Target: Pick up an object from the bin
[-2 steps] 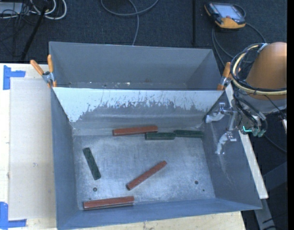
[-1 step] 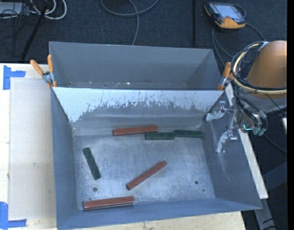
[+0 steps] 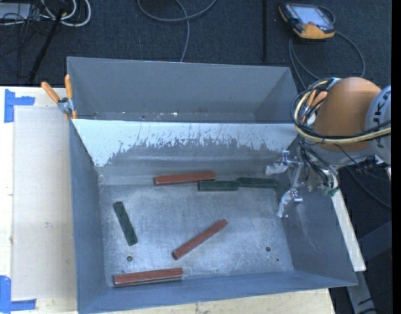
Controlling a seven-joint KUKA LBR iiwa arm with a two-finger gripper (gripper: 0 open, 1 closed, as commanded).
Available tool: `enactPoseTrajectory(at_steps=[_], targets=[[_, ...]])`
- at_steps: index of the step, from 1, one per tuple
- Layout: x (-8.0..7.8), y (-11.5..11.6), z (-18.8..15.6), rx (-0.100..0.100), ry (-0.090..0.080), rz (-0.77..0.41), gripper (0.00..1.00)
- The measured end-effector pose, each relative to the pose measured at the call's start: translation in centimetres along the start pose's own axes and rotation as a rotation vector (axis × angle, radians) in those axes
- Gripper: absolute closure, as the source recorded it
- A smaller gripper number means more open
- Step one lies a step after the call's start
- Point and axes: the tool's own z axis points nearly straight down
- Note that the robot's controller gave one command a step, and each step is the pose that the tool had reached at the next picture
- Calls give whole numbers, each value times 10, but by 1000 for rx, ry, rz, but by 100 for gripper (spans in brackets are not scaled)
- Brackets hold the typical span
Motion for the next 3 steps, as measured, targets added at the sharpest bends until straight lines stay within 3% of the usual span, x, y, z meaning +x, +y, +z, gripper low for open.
enactPoseTrajectory(at_steps=[1, 2, 3], targets=[[-9, 42, 31, 0, -14, -11, 100], [-2, 41, 36, 0, 15, -12, 0], [-6, 41, 34, 1, 0, -12, 0]])
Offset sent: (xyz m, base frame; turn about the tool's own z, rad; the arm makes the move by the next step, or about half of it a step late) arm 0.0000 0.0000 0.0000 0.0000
